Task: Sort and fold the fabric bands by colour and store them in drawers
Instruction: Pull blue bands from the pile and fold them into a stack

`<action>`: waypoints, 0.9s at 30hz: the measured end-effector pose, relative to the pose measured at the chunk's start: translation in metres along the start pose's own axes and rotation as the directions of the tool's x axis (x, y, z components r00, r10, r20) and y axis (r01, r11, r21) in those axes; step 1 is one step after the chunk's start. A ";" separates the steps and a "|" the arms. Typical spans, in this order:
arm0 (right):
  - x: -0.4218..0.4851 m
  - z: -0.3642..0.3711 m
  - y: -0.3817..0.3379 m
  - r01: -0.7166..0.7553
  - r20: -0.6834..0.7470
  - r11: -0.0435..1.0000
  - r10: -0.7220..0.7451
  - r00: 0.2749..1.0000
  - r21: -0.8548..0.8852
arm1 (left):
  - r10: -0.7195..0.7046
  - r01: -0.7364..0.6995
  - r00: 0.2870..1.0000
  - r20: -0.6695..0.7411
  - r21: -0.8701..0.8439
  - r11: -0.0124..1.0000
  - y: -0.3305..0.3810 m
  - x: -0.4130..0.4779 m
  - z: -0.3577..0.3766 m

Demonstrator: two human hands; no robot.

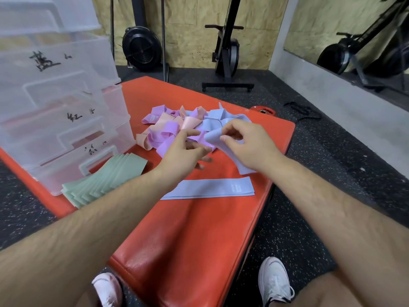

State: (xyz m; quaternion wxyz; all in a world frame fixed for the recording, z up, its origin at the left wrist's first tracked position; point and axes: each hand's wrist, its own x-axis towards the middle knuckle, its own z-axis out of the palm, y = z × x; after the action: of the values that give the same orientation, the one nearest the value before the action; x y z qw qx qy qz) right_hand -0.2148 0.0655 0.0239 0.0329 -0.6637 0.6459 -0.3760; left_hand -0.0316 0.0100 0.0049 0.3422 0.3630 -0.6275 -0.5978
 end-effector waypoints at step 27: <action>0.016 0.045 -0.024 -0.191 0.349 0.977 0.147 0.925 0.095 | 0.196 -0.109 0.970 -0.141 0.467 0.878 -0.004 0.004 -0.044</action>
State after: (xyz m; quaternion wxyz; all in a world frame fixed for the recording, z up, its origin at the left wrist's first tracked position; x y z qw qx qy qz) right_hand -0.1727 0.0352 0.0117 0.2183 -0.6571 0.6599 -0.2916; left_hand 0.0048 -0.0158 0.0036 0.3500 0.4361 -0.7425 -0.3689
